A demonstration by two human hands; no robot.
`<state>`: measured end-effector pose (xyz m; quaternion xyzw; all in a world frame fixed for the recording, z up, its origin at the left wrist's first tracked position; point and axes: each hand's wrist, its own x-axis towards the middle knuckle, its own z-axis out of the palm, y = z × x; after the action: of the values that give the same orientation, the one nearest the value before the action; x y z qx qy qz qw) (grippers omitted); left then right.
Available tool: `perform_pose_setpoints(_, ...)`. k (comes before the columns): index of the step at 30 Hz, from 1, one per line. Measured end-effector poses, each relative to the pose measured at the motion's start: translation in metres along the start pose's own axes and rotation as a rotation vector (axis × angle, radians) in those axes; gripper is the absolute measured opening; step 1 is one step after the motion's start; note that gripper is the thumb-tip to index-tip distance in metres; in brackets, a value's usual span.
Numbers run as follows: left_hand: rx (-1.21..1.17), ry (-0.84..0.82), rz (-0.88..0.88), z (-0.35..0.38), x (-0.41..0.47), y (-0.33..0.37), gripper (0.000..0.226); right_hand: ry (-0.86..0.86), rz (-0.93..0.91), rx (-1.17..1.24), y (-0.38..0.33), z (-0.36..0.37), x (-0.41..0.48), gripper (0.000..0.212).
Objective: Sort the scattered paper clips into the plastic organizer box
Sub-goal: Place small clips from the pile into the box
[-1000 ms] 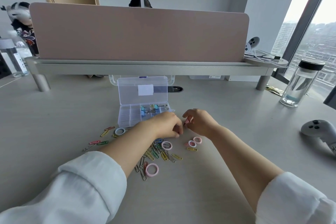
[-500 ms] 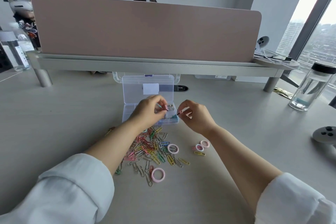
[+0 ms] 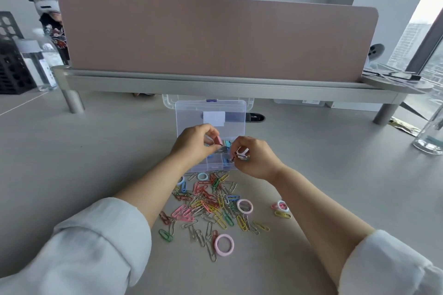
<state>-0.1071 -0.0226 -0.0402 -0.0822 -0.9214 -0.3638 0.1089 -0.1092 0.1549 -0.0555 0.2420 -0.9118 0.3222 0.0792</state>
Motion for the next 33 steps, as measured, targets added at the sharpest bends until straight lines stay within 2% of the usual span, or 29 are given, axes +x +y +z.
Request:
perform_pose_setpoints(9,0.094,-0.079,0.058,0.003,0.004,0.009,0.015,0.038,-0.058,-0.035,0.0,0.0,-0.009,0.016)
perform_pose_setpoints(15,0.168,-0.132,0.083,0.005,0.006,0.01,0.011,-0.016,-0.039,-0.092,-0.003,-0.003,-0.012,0.017)
perform_pose_setpoints(21,0.349,-0.164,0.152,0.006,0.004,0.011,0.017,0.002,-0.019,-0.091,-0.003,-0.004,-0.013,0.018)
perform_pose_setpoints(27,0.562,-0.211,0.16,0.004,0.001,0.01,0.033,-0.031,0.01,-0.098,-0.004,-0.005,-0.01,0.02)
perform_pose_setpoints(33,0.694,-0.224,0.204,-0.002,-0.006,0.009,0.033,-0.053,0.035,-0.113,-0.009,-0.009,-0.013,0.022)
